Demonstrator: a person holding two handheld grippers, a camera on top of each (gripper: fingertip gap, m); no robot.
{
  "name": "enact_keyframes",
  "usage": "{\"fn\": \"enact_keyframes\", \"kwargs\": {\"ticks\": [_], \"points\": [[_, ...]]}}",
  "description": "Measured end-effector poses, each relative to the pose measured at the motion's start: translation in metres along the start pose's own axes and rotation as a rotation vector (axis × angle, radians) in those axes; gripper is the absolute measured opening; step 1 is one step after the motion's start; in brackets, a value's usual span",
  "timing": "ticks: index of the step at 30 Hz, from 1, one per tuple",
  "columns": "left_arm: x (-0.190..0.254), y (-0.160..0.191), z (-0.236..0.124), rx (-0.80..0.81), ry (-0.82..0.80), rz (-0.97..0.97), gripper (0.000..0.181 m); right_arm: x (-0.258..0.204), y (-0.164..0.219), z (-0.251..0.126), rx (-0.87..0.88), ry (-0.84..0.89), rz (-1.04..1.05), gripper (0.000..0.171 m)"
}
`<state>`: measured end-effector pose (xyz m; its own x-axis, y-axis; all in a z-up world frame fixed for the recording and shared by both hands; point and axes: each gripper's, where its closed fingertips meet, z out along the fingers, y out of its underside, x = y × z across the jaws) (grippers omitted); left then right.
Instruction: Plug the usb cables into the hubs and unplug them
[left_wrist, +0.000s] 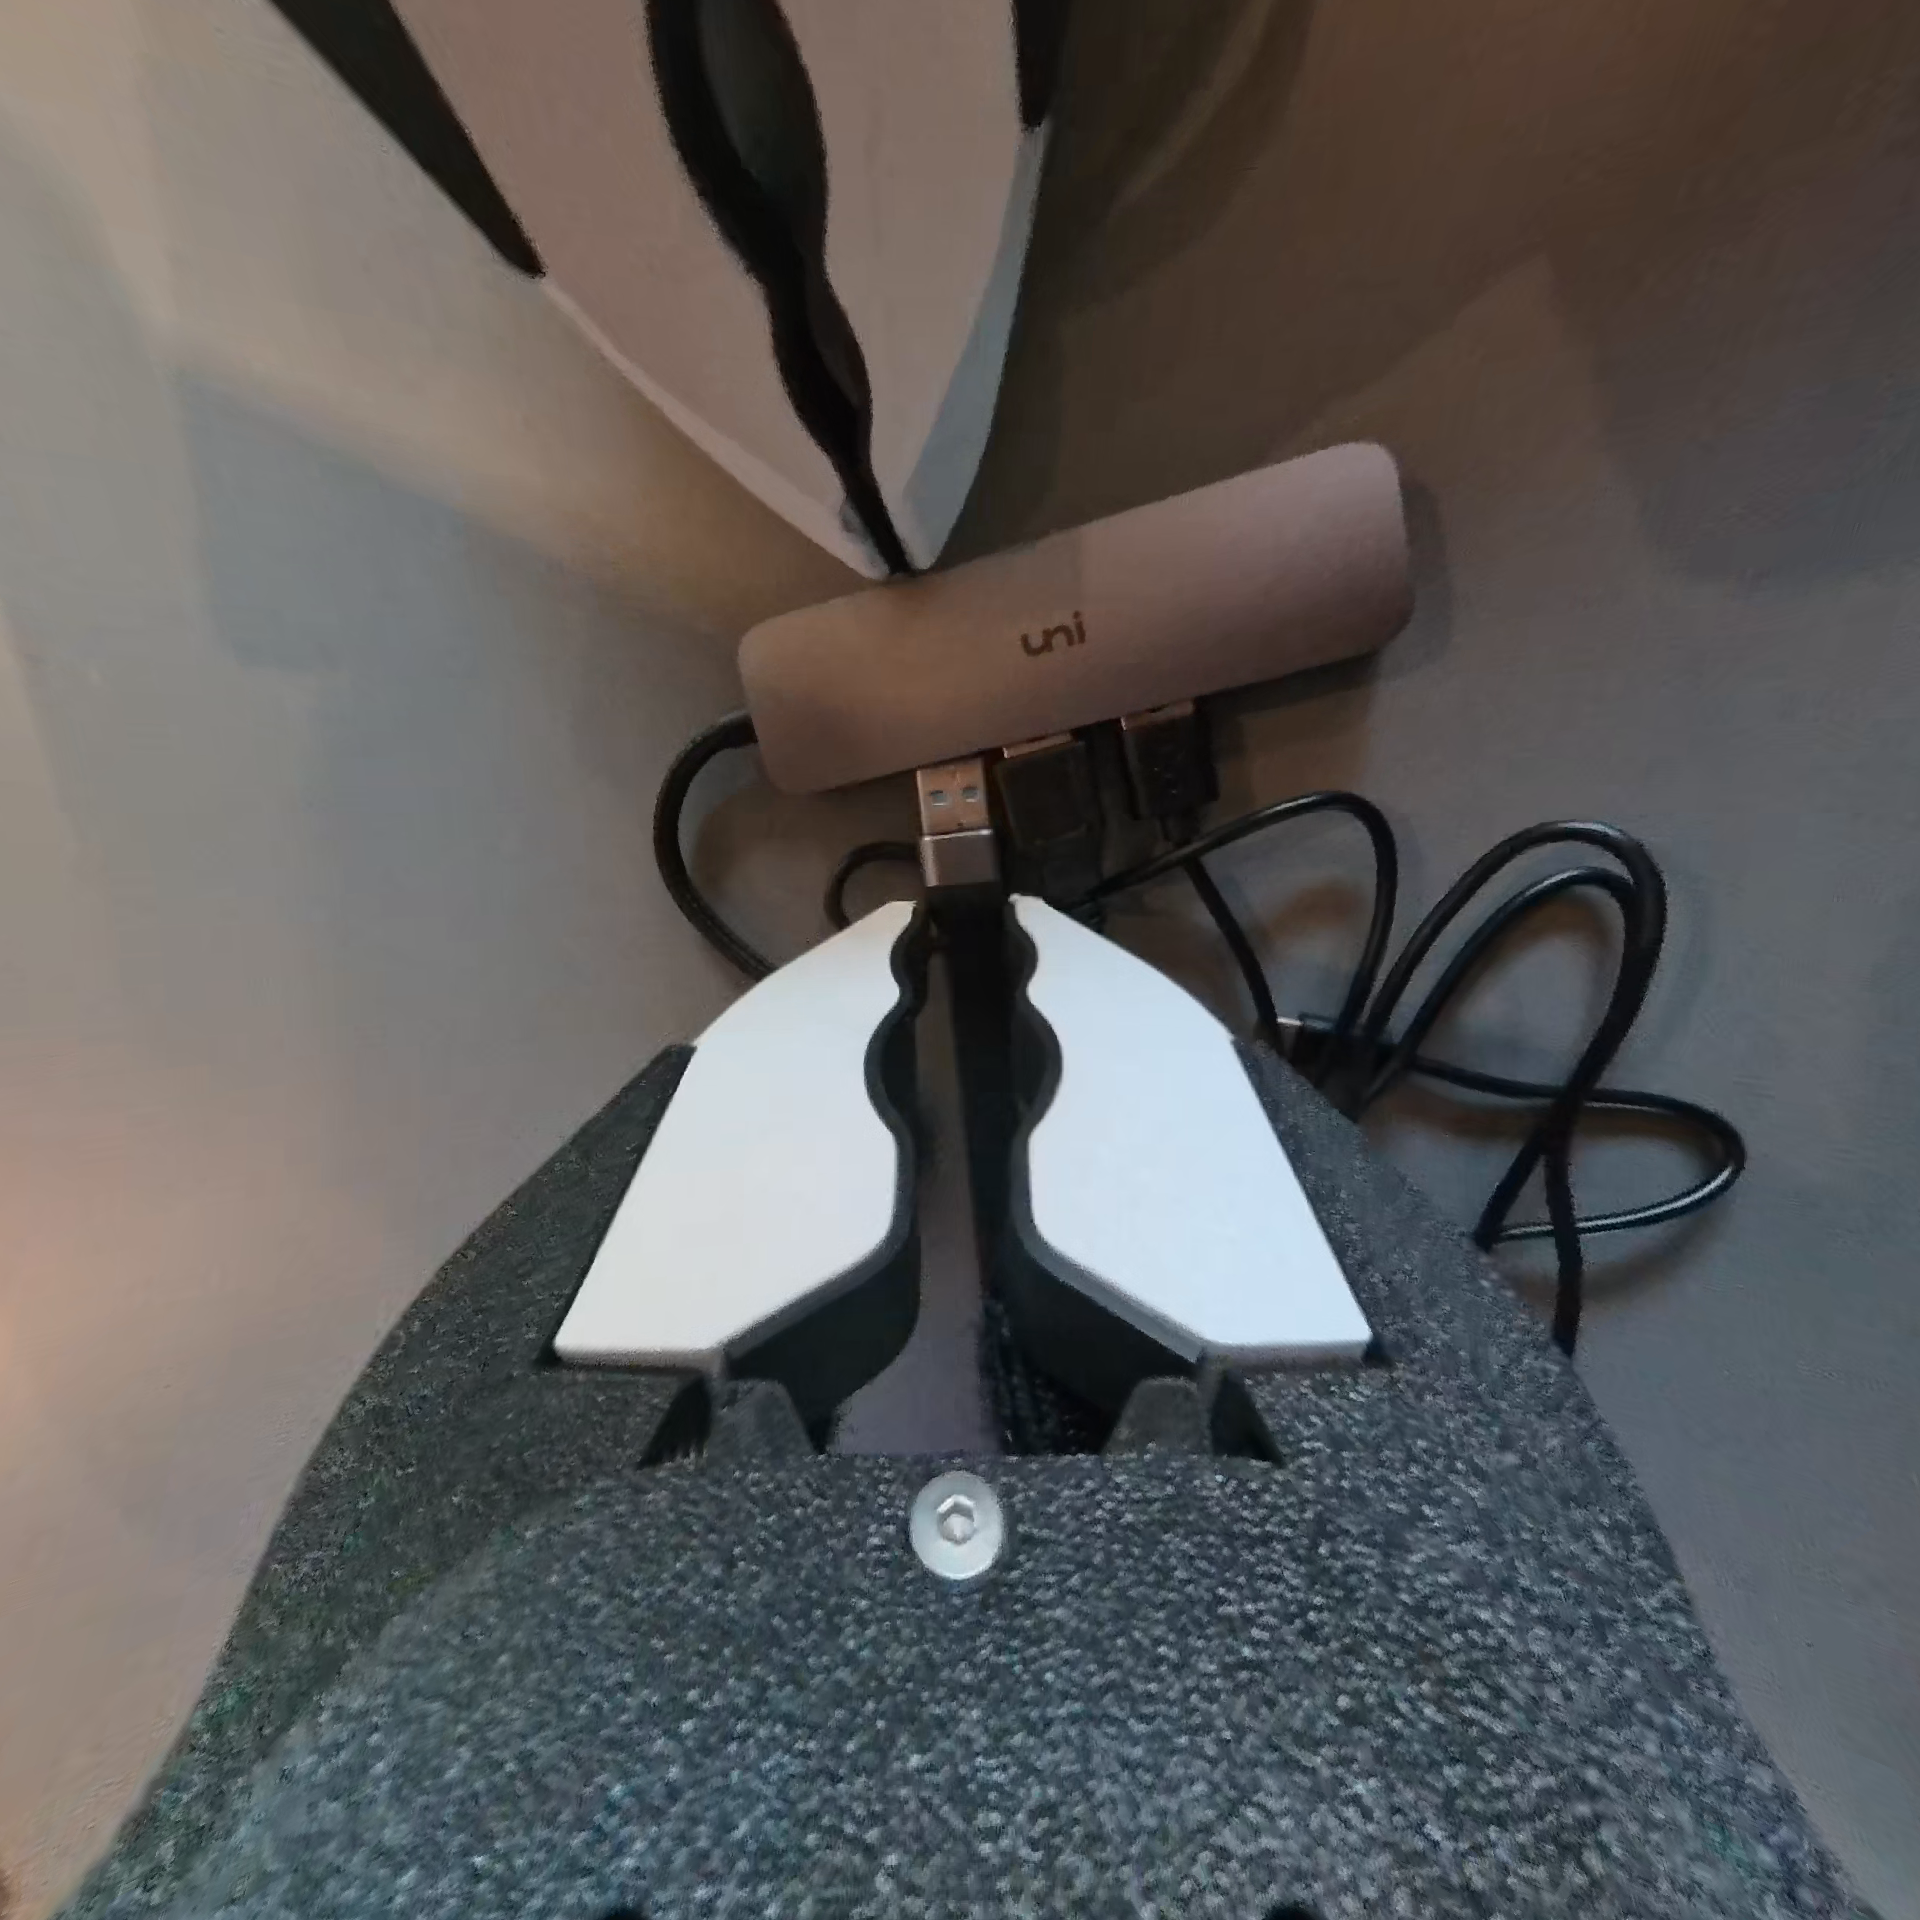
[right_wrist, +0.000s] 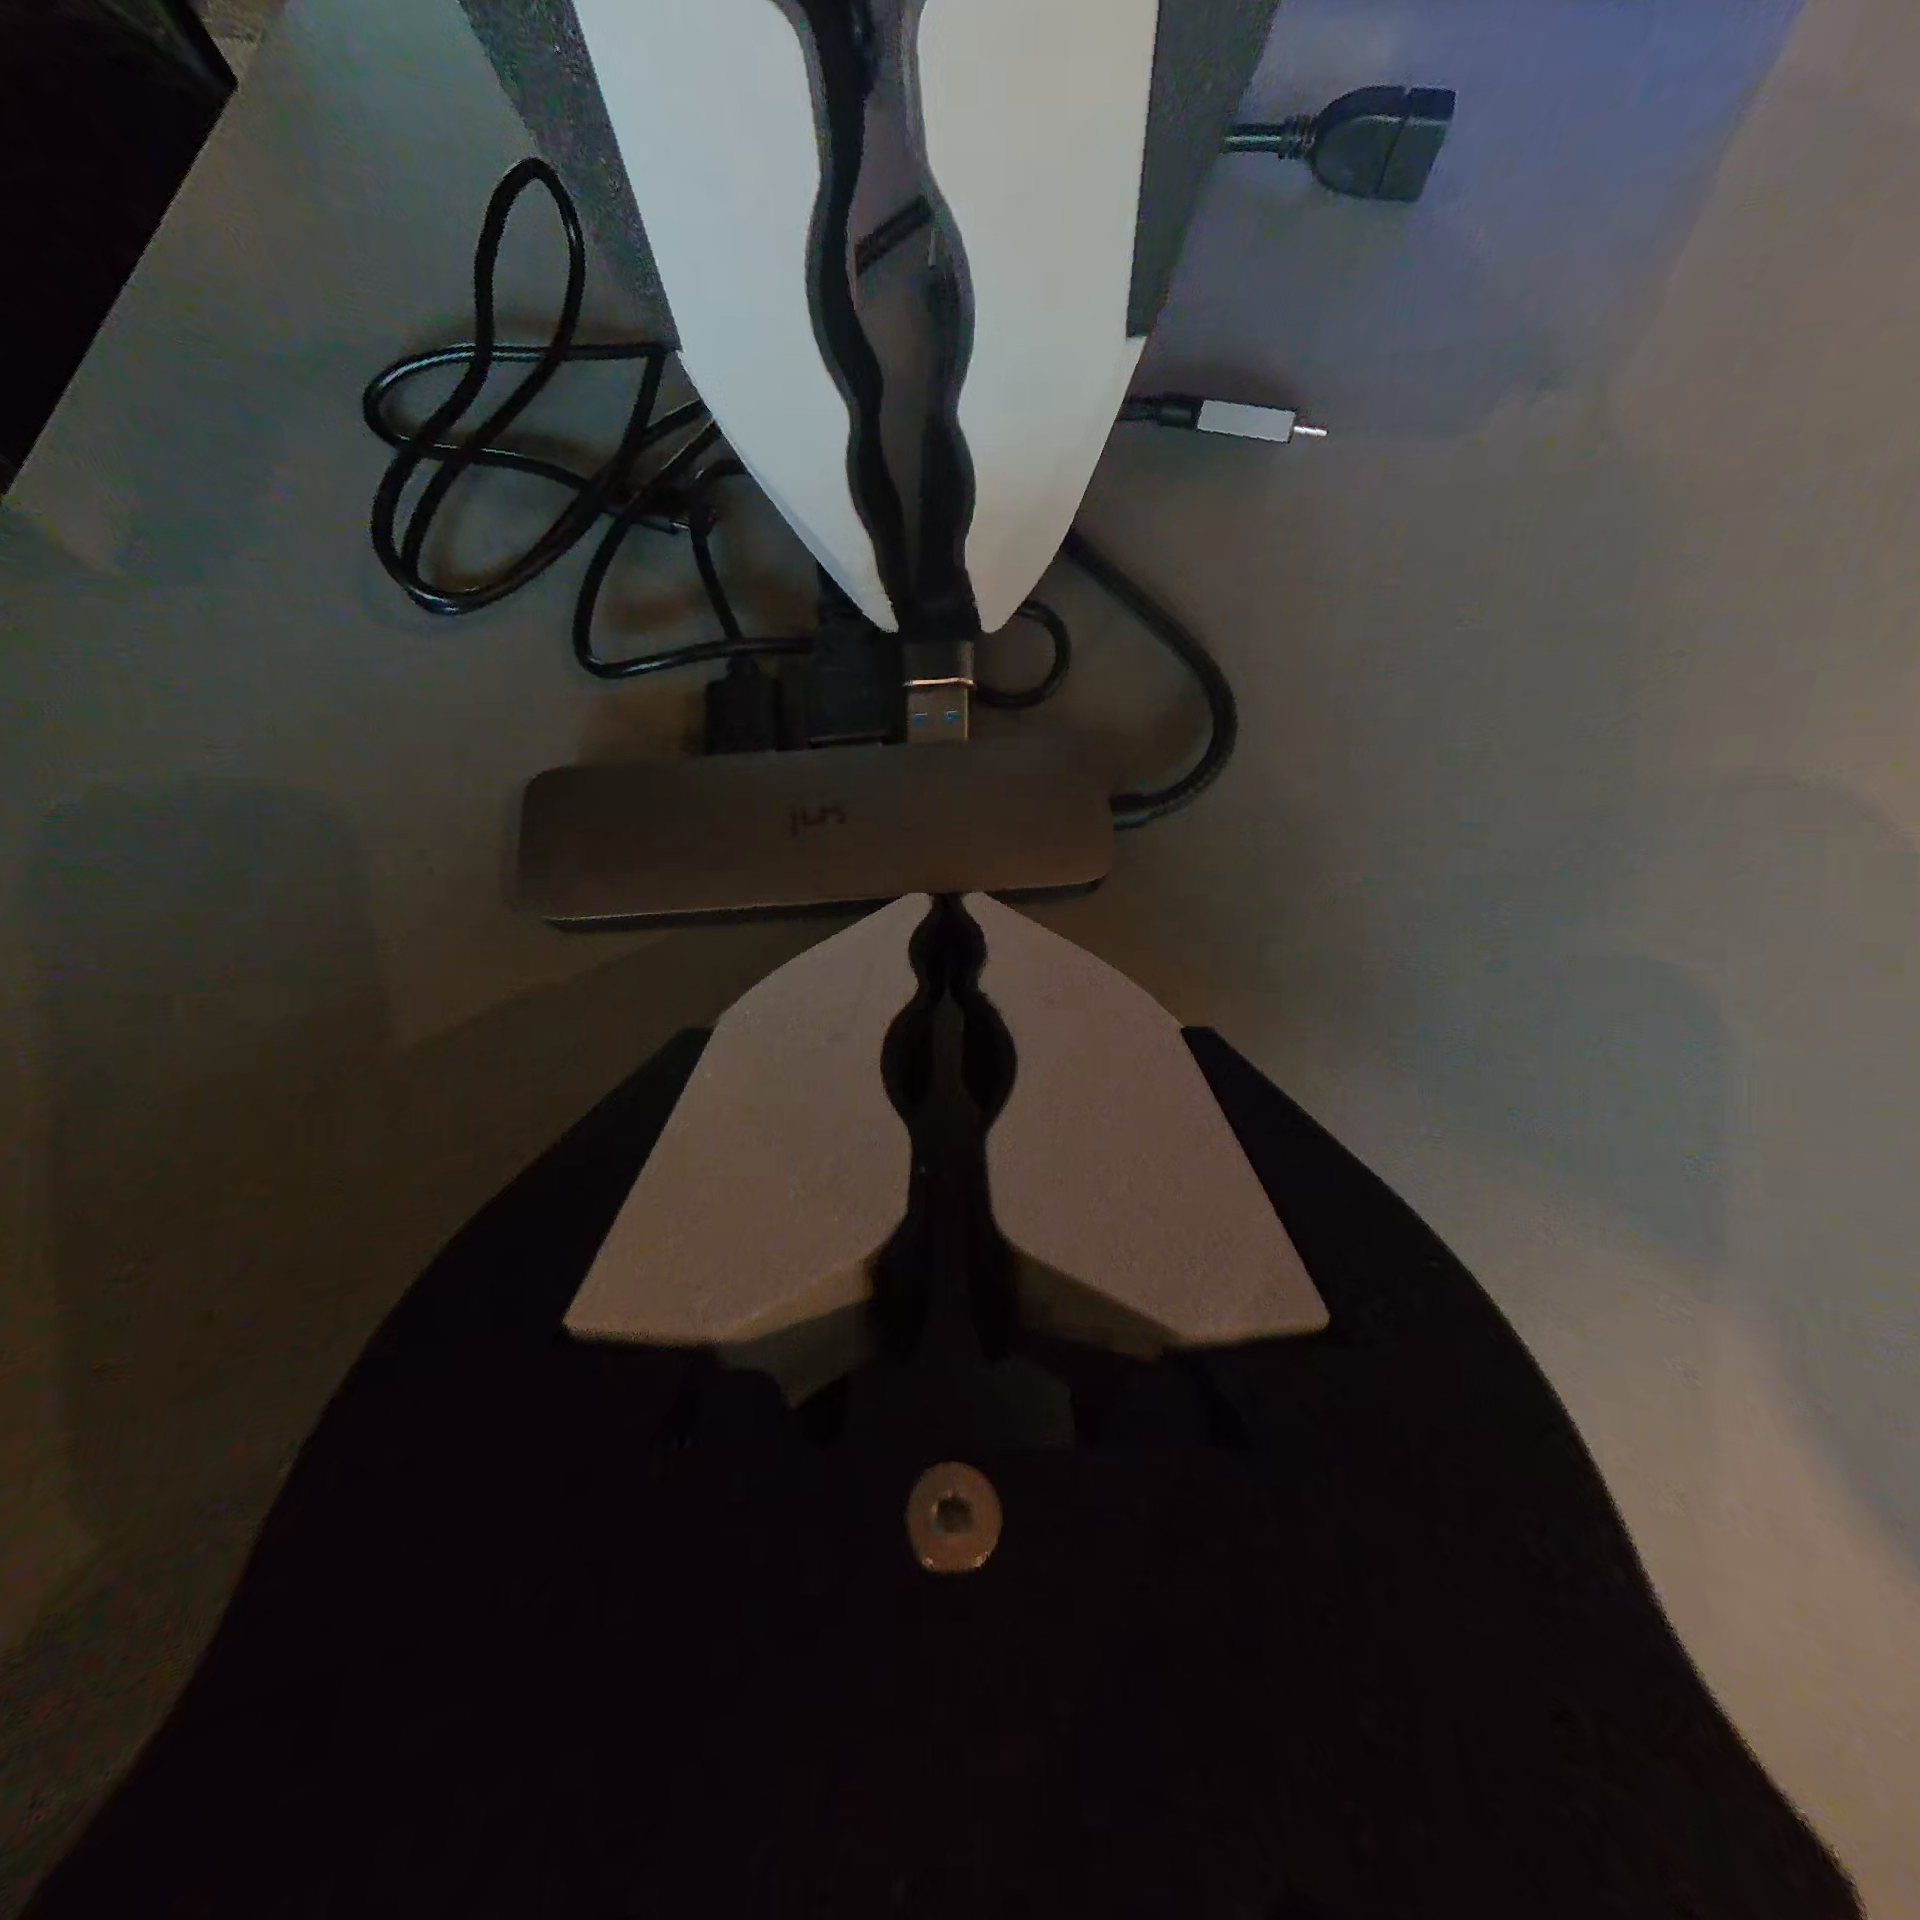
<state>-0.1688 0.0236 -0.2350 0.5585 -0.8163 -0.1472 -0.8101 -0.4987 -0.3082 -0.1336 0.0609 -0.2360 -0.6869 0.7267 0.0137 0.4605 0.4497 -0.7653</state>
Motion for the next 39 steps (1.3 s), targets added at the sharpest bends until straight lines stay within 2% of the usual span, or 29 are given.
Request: {"fn": "enact_keyframes", "kwargs": {"ticks": [11, 16, 23, 24, 26, 27, 33, 36, 39], "points": [[-0.001, 0.000, 0.001, 0.022, 0.049, -0.126, 0.012, -0.002, -0.003, -0.001, 0.023, 0.014, -0.045, 0.000], [-0.002, -0.001, 0.004, 0.118, 0.125, -0.265, 0.013, -0.002, -0.004, -0.001, 0.009, 0.056, -0.122, 0.000], [-0.002, -0.001, 0.006, 0.137, 0.164, -0.296, 0.013, -0.004, -0.008, -0.001, 0.042, 0.071, -0.187, 0.000], [-0.002, -0.002, 0.006, 0.137, 0.161, -0.295, 0.014, -0.008, -0.012, 0.001, 0.073, 0.052, -0.202, 0.000], [-0.003, -0.026, 0.014, 0.225, 0.182, -0.354, 0.013, -0.021, -0.021, 0.011, 0.066, 0.002, -0.277, 0.000], [-0.002, -0.025, 0.014, 0.193, 0.181, -0.320, 0.013, -0.021, -0.022, 0.013, 0.053, 0.003, -0.298, 0.000], [-0.003, -0.024, 0.013, 0.147, 0.157, -0.275, 0.013, -0.013, -0.017, -0.011, 0.142, 0.041, -0.216, 0.000], [-0.003, -0.024, 0.013, 0.175, 0.168, -0.322, 0.013, -0.004, 0.008, -0.026, 0.077, 0.076, -0.081, 0.000], [-0.003, -0.024, 0.013, 0.199, 0.177, -0.332, 0.013, -0.002, 0.017, -0.028, 0.032, 0.107, -0.054, 0.000]]}}
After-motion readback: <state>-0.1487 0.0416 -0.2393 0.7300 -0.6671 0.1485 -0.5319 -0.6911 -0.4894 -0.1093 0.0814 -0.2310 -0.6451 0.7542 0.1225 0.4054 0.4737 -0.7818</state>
